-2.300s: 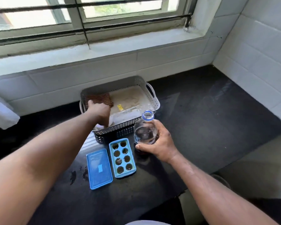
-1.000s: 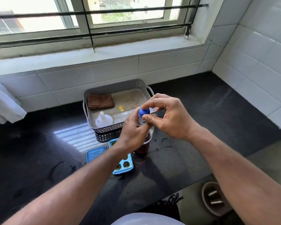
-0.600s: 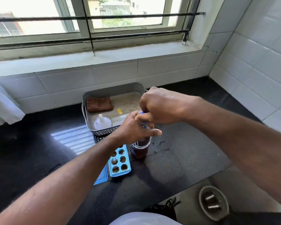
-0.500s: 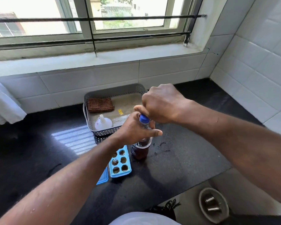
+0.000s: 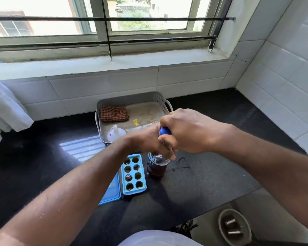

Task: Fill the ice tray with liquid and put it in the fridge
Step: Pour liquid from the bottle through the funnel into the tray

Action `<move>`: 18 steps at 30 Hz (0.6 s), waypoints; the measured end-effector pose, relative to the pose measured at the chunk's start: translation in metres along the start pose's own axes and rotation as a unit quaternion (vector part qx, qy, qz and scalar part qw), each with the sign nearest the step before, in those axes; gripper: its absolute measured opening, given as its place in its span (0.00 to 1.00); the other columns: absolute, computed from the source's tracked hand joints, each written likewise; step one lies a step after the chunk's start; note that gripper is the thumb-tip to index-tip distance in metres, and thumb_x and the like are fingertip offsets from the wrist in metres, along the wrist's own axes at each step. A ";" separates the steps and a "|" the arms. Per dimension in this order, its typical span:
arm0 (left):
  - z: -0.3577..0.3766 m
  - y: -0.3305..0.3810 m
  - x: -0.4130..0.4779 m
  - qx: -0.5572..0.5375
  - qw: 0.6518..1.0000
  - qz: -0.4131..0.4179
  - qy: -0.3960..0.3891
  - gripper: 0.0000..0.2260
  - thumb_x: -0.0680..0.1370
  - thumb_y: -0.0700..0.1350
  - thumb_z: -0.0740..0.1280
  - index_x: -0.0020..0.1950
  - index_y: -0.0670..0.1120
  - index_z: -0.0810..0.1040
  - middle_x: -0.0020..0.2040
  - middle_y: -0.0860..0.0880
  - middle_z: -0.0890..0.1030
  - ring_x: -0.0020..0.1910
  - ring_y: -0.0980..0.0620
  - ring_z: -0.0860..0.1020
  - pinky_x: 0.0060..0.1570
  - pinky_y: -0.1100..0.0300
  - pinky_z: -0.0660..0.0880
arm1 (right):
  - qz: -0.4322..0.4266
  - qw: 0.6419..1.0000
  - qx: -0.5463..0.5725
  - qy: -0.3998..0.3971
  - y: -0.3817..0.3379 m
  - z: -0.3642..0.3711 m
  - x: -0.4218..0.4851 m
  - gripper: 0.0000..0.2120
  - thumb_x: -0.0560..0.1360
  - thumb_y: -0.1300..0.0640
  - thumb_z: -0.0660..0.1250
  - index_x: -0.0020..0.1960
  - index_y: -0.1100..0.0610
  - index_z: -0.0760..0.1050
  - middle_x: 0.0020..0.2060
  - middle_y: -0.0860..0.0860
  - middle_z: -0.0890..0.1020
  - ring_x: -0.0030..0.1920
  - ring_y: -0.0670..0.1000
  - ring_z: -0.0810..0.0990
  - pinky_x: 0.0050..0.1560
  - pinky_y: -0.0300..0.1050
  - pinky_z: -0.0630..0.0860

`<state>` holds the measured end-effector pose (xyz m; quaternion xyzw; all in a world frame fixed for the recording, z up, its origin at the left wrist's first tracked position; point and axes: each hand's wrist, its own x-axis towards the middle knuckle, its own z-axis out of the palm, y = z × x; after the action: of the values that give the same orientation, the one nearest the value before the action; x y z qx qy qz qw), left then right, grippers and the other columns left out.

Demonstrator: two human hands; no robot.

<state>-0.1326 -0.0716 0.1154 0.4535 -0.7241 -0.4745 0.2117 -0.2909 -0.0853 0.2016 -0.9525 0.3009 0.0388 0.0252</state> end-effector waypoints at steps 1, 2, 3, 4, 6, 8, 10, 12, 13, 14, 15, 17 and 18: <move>-0.004 0.002 0.004 0.017 1.000 0.008 -0.025 0.17 0.67 0.40 0.81 0.36 0.62 0.81 0.35 0.64 0.82 0.36 0.66 0.80 0.36 0.70 0.74 | 0.012 0.999 -0.033 0.026 0.002 0.006 0.000 0.20 0.80 0.38 0.63 0.43 0.54 0.75 0.42 0.52 0.80 0.42 0.56 0.79 0.43 0.49 0.74; -0.006 0.004 0.004 0.024 0.999 0.009 -0.033 0.16 0.68 0.39 0.80 0.38 0.60 0.82 0.36 0.63 0.82 0.37 0.65 0.79 0.36 0.68 0.75 | 0.023 0.996 -0.064 0.050 0.003 0.011 0.003 0.24 0.81 0.34 0.59 0.40 0.53 0.71 0.39 0.53 0.80 0.40 0.57 0.78 0.41 0.49 0.71; -0.008 0.002 0.005 0.026 0.999 0.003 -0.032 0.13 0.68 0.38 0.79 0.40 0.56 0.83 0.36 0.61 0.82 0.37 0.61 0.79 0.36 0.61 0.77 | 0.024 0.992 -0.091 0.082 0.004 0.015 0.005 0.26 0.81 0.31 0.56 0.40 0.53 0.70 0.39 0.53 0.80 0.40 0.57 0.79 0.40 0.48 0.69; -0.008 0.001 0.005 0.036 0.999 0.000 -0.028 0.09 0.68 0.37 0.79 0.40 0.47 0.82 0.35 0.56 0.80 0.36 0.57 0.78 0.35 0.52 0.78 | 0.008 0.987 -0.103 0.123 0.006 0.018 0.004 0.27 0.80 0.29 0.55 0.42 0.52 0.72 0.40 0.53 0.81 0.40 0.57 0.79 0.40 0.48 0.68; -0.008 -0.002 0.004 0.061 0.998 0.001 -0.029 0.09 0.68 0.36 0.79 0.38 0.39 0.78 0.32 0.52 0.75 0.32 0.54 0.74 0.31 0.51 0.74 | -0.061 0.979 -0.098 0.170 0.010 0.024 0.002 0.26 0.81 0.31 0.57 0.48 0.54 0.75 0.42 0.53 0.80 0.40 0.56 0.78 0.40 0.49 0.68; -0.007 0.000 0.004 0.051 0.997 0.002 -0.054 0.12 0.68 0.35 0.78 0.33 0.48 0.79 0.30 0.59 0.75 0.29 0.61 0.72 0.30 0.60 0.71 | -0.126 0.967 -0.102 0.196 0.017 0.030 0.000 0.22 0.82 0.37 0.63 0.47 0.56 0.78 0.40 0.53 0.79 0.39 0.56 0.77 0.39 0.51 0.69; 0.000 0.002 0.006 0.019 0.999 0.011 -0.036 0.16 0.66 0.35 0.77 0.30 0.55 0.79 0.29 0.61 0.76 0.27 0.63 0.72 0.30 0.65 0.69 | -0.089 0.955 -0.108 0.262 0.016 0.039 0.002 0.21 0.80 0.42 0.68 0.38 0.58 0.79 0.33 0.55 0.80 0.36 0.57 0.76 0.36 0.51 0.69; 0.014 -0.004 0.007 -0.034 0.999 -0.002 0.040 0.10 0.67 0.36 0.77 0.34 0.48 0.78 0.31 0.55 0.76 0.29 0.58 0.71 0.30 0.57 0.69 | 0.053 0.954 -0.087 0.283 0.007 0.044 0.006 0.26 0.78 0.39 0.66 0.32 0.58 0.79 0.29 0.56 0.81 0.34 0.59 0.79 0.35 0.49 0.66; 0.021 -0.008 0.005 -0.062 0.995 0.001 0.071 0.08 0.68 0.36 0.76 0.39 0.41 0.78 0.33 0.48 0.75 0.31 0.54 0.71 0.29 0.53 0.69 | 0.100 0.953 -0.081 0.274 0.004 0.047 0.007 0.30 0.78 0.33 0.61 0.32 0.57 0.79 0.29 0.56 0.81 0.34 0.59 0.80 0.35 0.48 0.65; 0.025 -0.010 0.001 -0.079 0.994 0.005 0.082 0.09 0.70 0.35 0.75 0.42 0.36 0.76 0.34 0.43 0.74 0.32 0.51 0.71 0.29 0.50 0.69 | 0.098 0.956 -0.073 0.268 0.004 0.051 0.006 0.33 0.76 0.29 0.57 0.32 0.56 0.79 0.30 0.55 0.81 0.34 0.59 0.79 0.35 0.48 0.65; 0.023 -0.013 -0.002 -0.080 0.994 0.015 0.067 0.08 0.70 0.34 0.74 0.42 0.35 0.76 0.34 0.41 0.74 0.33 0.50 0.72 0.28 0.48 0.70 | 0.052 0.960 -0.060 0.270 0.007 0.053 0.003 0.32 0.76 0.28 0.57 0.34 0.55 0.78 0.31 0.54 0.80 0.34 0.58 0.78 0.35 0.48 0.66; 0.013 -0.012 -0.006 -0.048 0.998 0.029 0.018 0.10 0.67 0.33 0.73 0.36 0.47 0.78 0.31 0.51 0.75 0.32 0.57 0.72 0.27 0.57 0.71 | -0.066 0.966 -0.023 0.248 0.017 0.052 -0.003 0.27 0.78 0.32 0.63 0.40 0.56 0.76 0.35 0.53 0.79 0.36 0.56 0.75 0.37 0.51 0.70; 0.006 -0.008 -0.006 -0.025 0.999 0.028 -0.014 0.13 0.66 0.33 0.72 0.33 0.52 0.77 0.29 0.58 0.74 0.30 0.61 0.71 0.27 0.64 0.69 | -0.105 0.967 -0.017 0.231 0.022 0.051 -0.003 0.25 0.78 0.34 0.65 0.42 0.56 0.76 0.37 0.53 0.78 0.37 0.56 0.75 0.38 0.52 0.70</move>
<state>-0.1304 -0.0642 0.1067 0.4209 -0.7276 -0.4922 0.2261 -0.3095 -0.0977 0.1502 -0.9623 0.1958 -0.1799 -0.0572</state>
